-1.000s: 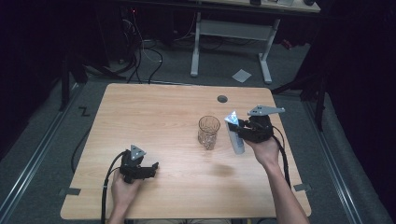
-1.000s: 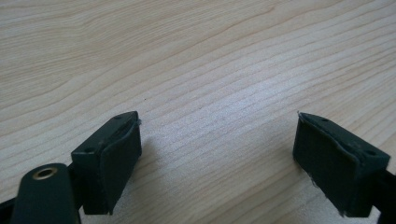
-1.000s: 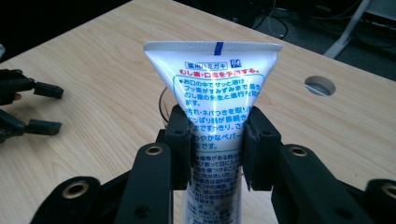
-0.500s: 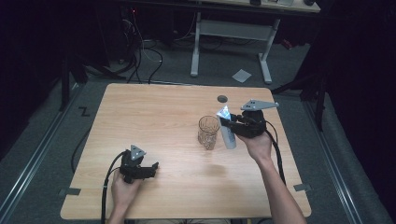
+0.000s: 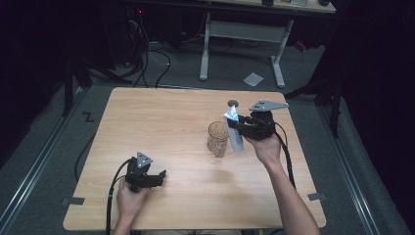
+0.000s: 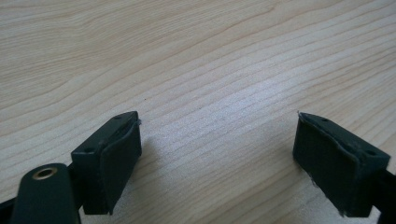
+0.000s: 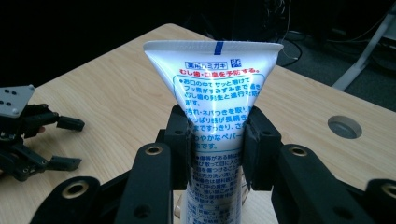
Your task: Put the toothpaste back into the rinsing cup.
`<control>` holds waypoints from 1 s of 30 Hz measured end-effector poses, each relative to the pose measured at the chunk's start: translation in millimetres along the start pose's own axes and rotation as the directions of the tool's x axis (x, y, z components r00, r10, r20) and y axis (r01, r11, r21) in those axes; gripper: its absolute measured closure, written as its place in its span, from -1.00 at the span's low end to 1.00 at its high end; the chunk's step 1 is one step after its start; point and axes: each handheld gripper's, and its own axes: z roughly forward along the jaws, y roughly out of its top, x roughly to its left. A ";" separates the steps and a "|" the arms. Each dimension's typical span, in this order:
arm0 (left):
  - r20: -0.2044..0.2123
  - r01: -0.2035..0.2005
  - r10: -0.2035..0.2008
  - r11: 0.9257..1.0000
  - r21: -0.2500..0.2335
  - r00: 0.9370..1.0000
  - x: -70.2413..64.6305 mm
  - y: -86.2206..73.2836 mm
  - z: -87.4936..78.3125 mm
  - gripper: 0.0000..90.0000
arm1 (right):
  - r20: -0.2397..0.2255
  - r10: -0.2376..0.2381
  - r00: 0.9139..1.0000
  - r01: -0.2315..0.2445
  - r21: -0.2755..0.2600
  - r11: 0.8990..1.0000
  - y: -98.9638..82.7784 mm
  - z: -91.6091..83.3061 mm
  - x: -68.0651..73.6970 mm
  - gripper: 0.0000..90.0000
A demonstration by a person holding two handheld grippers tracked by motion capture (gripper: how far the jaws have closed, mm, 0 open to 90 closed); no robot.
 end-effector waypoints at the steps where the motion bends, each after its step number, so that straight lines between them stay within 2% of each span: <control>1: 0.000 0.000 0.000 1.000 0.000 1.000 0.0 0.0 0.0 -0.65 | 0.000 -0.003 1.000 0.003 -0.004 1.000 2.3 1.0 0.0 0.50; 19: 0.001 0.000 0.000 1.000 0.000 1.000 0.0 0.0 0.0 -0.65 | 0.022 0.018 1.000 -0.017 -0.048 0.999 21.9 10.4 -3.3 0.50; 30: 0.000 -0.002 0.002 1.000 0.001 1.000 0.1 0.0 -0.1 -0.65 | 0.041 0.020 0.999 -0.018 -0.049 0.999 27.4 21.1 -4.0 0.50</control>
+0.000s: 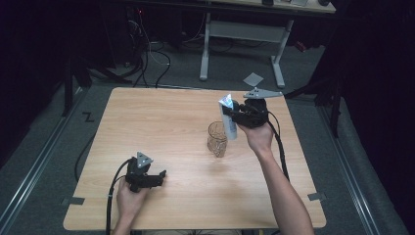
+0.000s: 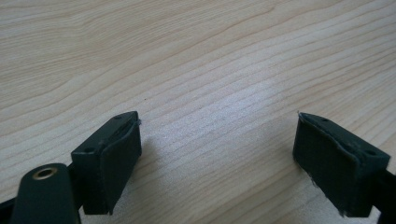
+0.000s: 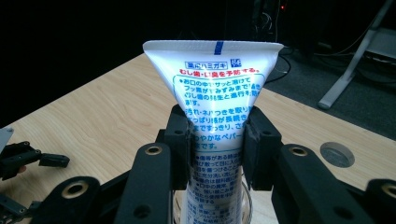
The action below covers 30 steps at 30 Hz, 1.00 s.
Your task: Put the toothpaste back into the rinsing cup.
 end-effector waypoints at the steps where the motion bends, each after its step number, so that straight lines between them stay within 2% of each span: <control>1: 0.000 0.000 0.000 1.000 0.000 1.000 0.0 0.0 0.0 -0.65 | 0.001 -0.002 1.000 0.002 0.000 1.000 0.5 1.2 0.4 0.50; 7: 0.000 0.000 0.000 1.000 0.000 1.000 0.0 0.0 0.0 -0.65 | 0.004 0.013 1.000 -0.013 -0.012 1.000 2.7 7.1 0.8 0.49; 11: 0.000 0.001 -0.001 1.000 0.000 1.000 0.0 0.0 0.0 -0.65 | 0.022 -0.011 1.000 0.011 0.005 1.000 3.7 18.2 4.0 0.49; 19: -0.001 0.001 -0.001 1.000 0.000 1.000 0.0 0.0 0.0 -0.65 | 0.034 -0.004 0.999 0.004 0.007 1.000 0.7 26.8 1.9 0.48; 30: -0.001 0.000 0.000 1.000 -0.001 1.000 0.0 0.0 0.0 -0.65 | 0.038 -0.020 0.999 0.019 0.020 1.000 -2.8 38.6 3.1 0.47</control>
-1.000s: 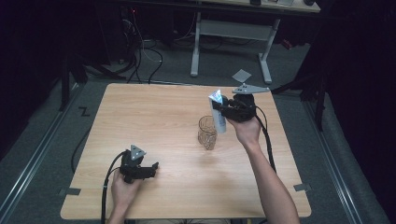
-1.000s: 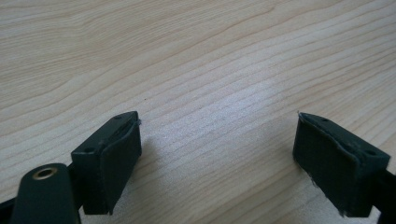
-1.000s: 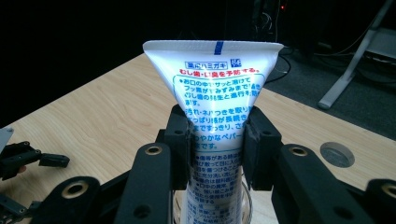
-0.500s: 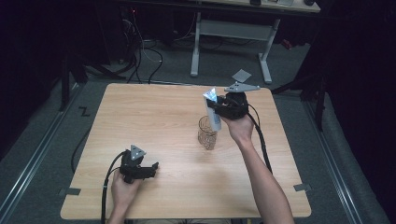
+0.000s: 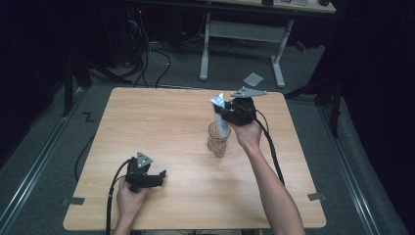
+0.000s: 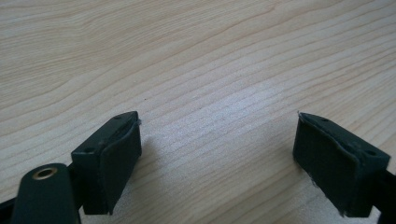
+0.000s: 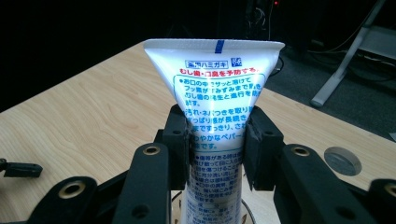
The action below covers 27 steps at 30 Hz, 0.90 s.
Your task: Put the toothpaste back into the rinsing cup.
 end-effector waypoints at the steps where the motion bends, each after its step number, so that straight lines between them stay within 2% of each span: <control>1: 0.000 0.000 0.000 1.000 0.000 1.000 0.0 0.0 0.0 -0.65 | 0.002 -0.005 1.000 0.005 0.002 1.000 -0.3 1.0 0.2 0.47; 10: 0.000 0.000 0.000 1.000 0.001 1.000 0.0 0.0 0.0 -0.65 | 0.007 -0.006 1.000 0.006 0.020 1.000 -7.5 9.7 1.2 0.46; 16: 0.000 0.000 0.000 1.000 0.001 1.000 -0.1 0.0 0.0 -0.65 | 0.007 0.015 1.000 -0.015 0.032 0.999 -15.7 15.0 -2.4 0.45; 22: 0.000 0.002 -0.002 1.000 -0.001 1.000 -0.1 0.0 0.1 -0.65 | 0.014 -0.010 1.000 0.009 0.049 0.999 -18.0 18.0 0.5 0.45; 27: 0.000 0.002 -0.002 1.000 0.000 1.000 -0.2 0.0 0.0 -0.65 | 0.009 -0.003 1.000 0.002 0.060 0.998 -24.2 20.2 -0.5 0.45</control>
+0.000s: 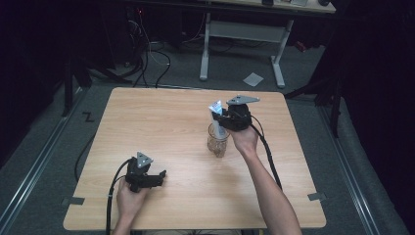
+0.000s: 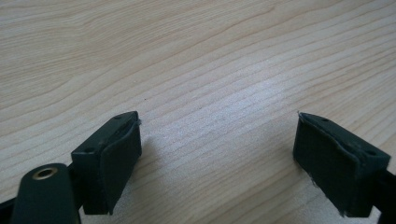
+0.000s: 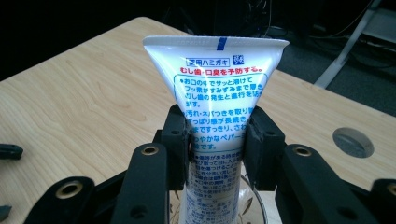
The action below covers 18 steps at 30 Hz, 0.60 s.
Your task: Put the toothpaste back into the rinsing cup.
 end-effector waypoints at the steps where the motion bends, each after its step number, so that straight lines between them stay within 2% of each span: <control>1: 0.000 0.000 0.000 1.000 0.000 1.000 0.0 0.0 0.0 -0.65 | 0.000 0.002 1.000 -0.002 0.004 1.000 -1.4 0.5 -0.1 0.44; 6: 0.000 0.000 0.000 1.000 -0.001 1.000 0.0 0.0 0.1 -0.65 | -0.006 0.012 1.000 -0.012 0.004 1.000 -6.5 1.9 -2.2 0.44; 18: 0.000 0.000 0.000 1.000 0.001 1.000 0.0 0.0 0.0 -0.65 | -0.004 -0.018 1.000 0.018 0.037 0.999 -15.0 7.7 1.7 0.43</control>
